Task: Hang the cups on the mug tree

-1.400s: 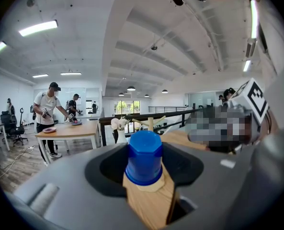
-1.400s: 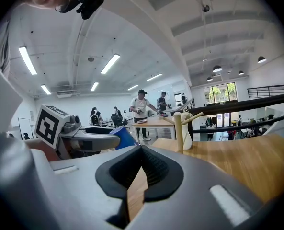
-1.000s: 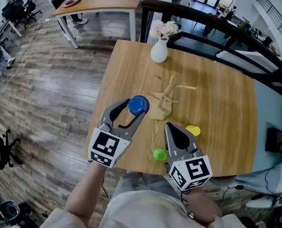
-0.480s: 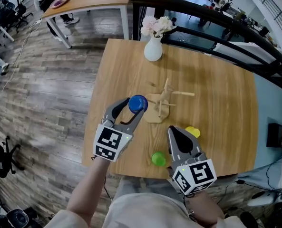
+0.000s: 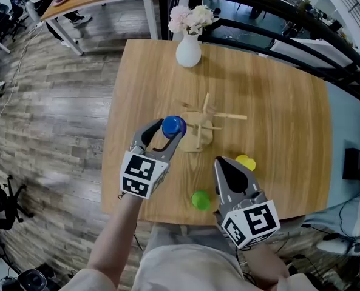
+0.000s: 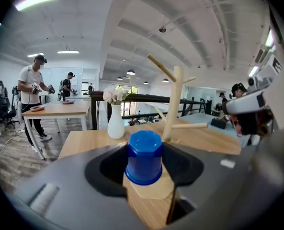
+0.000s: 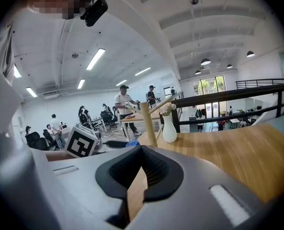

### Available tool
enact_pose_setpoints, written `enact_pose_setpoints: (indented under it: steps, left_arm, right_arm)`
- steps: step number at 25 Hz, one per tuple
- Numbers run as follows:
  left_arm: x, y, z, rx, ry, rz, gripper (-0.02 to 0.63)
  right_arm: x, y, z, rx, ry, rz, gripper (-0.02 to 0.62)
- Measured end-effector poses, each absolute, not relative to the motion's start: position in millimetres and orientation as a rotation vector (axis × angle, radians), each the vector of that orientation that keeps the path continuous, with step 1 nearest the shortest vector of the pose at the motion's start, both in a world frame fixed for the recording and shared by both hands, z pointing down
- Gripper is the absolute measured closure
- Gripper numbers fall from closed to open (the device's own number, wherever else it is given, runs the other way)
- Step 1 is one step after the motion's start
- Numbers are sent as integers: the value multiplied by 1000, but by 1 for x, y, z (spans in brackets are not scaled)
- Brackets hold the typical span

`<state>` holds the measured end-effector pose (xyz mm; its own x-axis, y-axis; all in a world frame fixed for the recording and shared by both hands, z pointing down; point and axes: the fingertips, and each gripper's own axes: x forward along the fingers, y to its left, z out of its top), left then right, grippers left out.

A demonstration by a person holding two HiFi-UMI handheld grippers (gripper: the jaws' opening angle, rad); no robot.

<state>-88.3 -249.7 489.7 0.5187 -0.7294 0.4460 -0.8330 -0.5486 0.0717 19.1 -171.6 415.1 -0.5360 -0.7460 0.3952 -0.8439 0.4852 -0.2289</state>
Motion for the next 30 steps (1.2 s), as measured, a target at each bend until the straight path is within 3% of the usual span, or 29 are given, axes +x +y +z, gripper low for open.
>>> enact_pose_setpoints:
  steps: [13,26,28,30]
  left_arm:
    - [-84,-255,521,2416,-1225,536,362]
    - [-97,-230,475,2469,-1301,493,359]
    - [-100,-223,455,2489,-1317,461,370]
    - [-102,-216,436,2518,-1331,438,422]
  right_arm:
    - [28,-179,432,1374,-2471,640,595]
    - [28,-157,411,1385,-2508,582,594]
    - [26,-152,400,1389,-2522,559,594]
    - [25,-148,391,1396,-2537,536,594]
